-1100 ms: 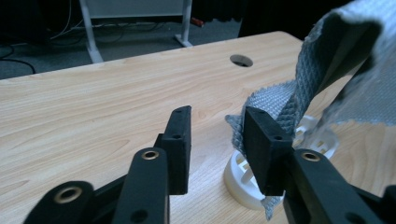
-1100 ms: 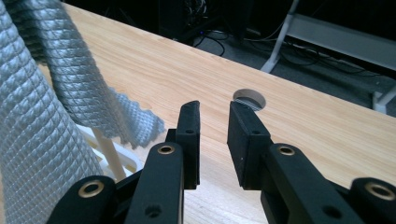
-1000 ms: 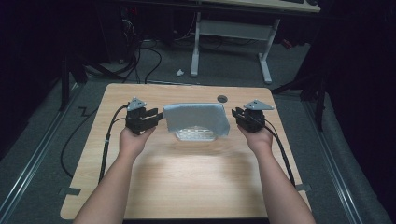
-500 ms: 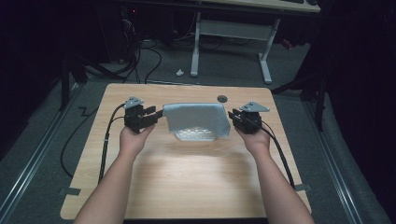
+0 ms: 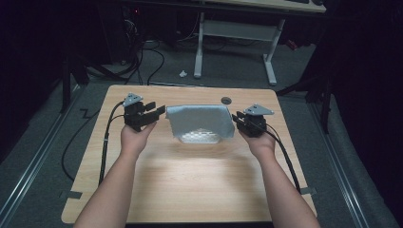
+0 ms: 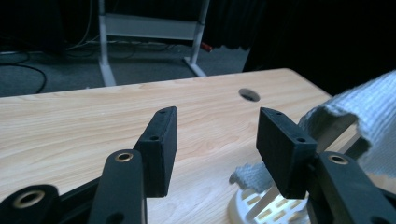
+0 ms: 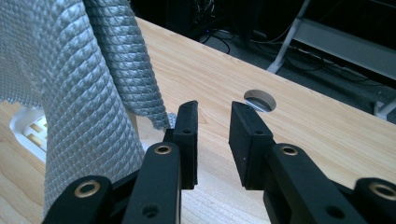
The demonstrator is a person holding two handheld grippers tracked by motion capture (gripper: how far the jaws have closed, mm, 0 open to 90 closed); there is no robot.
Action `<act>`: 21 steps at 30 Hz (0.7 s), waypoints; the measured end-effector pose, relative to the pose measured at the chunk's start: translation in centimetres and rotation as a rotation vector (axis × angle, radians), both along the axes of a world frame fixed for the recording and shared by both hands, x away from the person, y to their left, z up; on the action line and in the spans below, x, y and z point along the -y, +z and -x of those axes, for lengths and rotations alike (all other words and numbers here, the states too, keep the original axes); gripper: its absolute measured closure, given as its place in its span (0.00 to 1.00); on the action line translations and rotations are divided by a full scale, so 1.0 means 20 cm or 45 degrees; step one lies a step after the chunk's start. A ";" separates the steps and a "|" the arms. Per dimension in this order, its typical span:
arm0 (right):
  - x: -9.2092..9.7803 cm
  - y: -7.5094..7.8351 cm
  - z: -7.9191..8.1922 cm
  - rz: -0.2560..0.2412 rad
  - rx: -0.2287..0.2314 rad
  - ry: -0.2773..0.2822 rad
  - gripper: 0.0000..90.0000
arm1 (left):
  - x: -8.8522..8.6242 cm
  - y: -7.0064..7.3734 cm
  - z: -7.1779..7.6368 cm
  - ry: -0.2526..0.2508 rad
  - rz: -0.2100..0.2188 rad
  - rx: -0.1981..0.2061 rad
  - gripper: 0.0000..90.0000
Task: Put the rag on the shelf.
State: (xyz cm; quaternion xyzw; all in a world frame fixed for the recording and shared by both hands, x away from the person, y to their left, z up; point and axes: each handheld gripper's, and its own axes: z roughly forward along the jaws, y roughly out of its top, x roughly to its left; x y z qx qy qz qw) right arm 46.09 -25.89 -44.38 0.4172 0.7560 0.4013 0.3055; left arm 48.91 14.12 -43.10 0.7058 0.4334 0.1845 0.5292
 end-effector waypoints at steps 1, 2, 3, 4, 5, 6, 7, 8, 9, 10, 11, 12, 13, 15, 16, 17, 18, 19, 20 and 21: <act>0.00 0.00 0.00 0.003 0.003 0.003 0.82 | 0.00 0.00 0.00 0.002 -0.018 -0.001 0.54; 0.00 0.00 0.00 0.005 0.005 0.004 0.82 | 0.00 -0.01 0.00 0.003 -0.037 -0.007 0.54; 0.00 0.00 0.00 0.002 0.002 0.005 0.82 | 0.00 -0.01 0.00 0.003 -0.058 -0.007 0.54; 0.01 0.00 0.00 -0.004 0.001 -0.001 0.82 | 0.00 -0.02 0.01 0.007 -0.074 -0.004 0.54; 0.01 -0.01 0.01 -0.004 0.005 -0.007 0.82 | -0.01 -0.03 0.01 0.010 -0.090 -0.002 0.54; 0.02 -0.01 0.01 -0.012 0.008 -0.010 0.82 | -0.01 -0.03 0.02 0.013 -0.107 0.000 0.54; 0.03 -0.01 0.01 -0.017 0.007 -0.012 0.82 | -0.02 -0.04 0.02 0.017 -0.122 0.001 0.54; 0.04 -0.02 0.02 -0.013 0.007 -0.019 0.82 | -0.03 -0.04 0.03 0.025 -0.134 0.003 0.54; 0.05 -0.02 0.02 -0.014 0.003 -0.020 0.81 | -0.04 -0.05 0.04 0.031 -0.145 0.008 0.54; 0.05 -0.02 0.03 -0.006 0.005 -0.023 0.80 | -0.05 -0.05 0.06 0.036 -0.151 0.014 0.54; 0.06 -0.02 0.04 -0.001 0.012 -0.017 0.79 | -0.07 -0.06 0.08 0.042 -0.163 0.024 0.54; 0.07 -0.01 0.06 -0.010 0.025 -0.018 0.79 | -0.08 -0.06 0.09 0.046 -0.172 0.031 0.54; 0.08 -0.01 0.08 -0.019 0.045 -0.021 0.79 | -0.09 -0.06 0.11 0.047 -0.172 0.034 0.54; 0.09 0.00 0.11 -0.034 0.043 -0.018 0.77 | -0.12 -0.07 0.16 0.050 -0.161 0.042 0.54; 0.09 0.00 0.13 -0.031 0.047 -0.016 0.76 | -0.14 -0.08 0.18 0.046 -0.157 0.041 0.53; 0.10 0.01 0.15 -0.029 0.050 -0.012 0.76 | -0.14 -0.09 0.20 0.044 -0.164 0.046 0.53; 0.10 0.01 0.17 -0.035 0.070 -0.014 0.75 | -0.15 -0.10 0.23 0.043 -0.173 0.043 0.53; 0.10 0.01 0.19 -0.039 0.079 -0.017 0.75 | -0.16 -0.11 0.26 0.039 -0.176 0.037 0.53; 0.11 0.01 0.21 -0.038 0.068 -0.019 0.75 | -0.17 -0.13 0.29 0.034 -0.172 0.039 0.53; 0.11 0.01 0.23 -0.045 0.069 -0.010 0.74 | -0.17 -0.14 0.32 0.026 -0.178 0.034 0.53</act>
